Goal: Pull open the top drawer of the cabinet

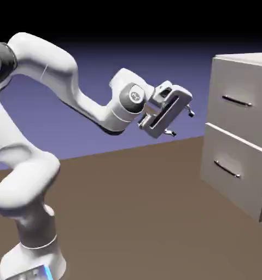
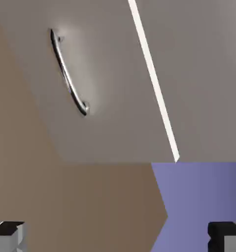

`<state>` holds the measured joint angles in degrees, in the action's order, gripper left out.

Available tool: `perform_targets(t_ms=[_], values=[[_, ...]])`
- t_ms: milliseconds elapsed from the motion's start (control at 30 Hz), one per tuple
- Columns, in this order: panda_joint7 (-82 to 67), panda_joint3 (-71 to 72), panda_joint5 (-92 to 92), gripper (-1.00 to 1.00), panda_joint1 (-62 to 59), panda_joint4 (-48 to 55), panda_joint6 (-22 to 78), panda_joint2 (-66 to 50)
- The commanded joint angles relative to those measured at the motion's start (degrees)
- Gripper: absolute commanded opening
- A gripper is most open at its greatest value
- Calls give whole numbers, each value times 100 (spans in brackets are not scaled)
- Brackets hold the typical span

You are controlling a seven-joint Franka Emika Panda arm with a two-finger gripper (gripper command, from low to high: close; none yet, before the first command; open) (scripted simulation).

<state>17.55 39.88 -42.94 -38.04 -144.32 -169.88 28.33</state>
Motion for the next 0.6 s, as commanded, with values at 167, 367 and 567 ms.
perform_targets(t_ms=[167,367,567], values=[[-778,1246,-1342,0,-1210,521,129,-135],[-1556,2492,-2683,0,-2420,1042,258,-270],[-2334,3738,-4024,0,-3630,1563,387,-405]])
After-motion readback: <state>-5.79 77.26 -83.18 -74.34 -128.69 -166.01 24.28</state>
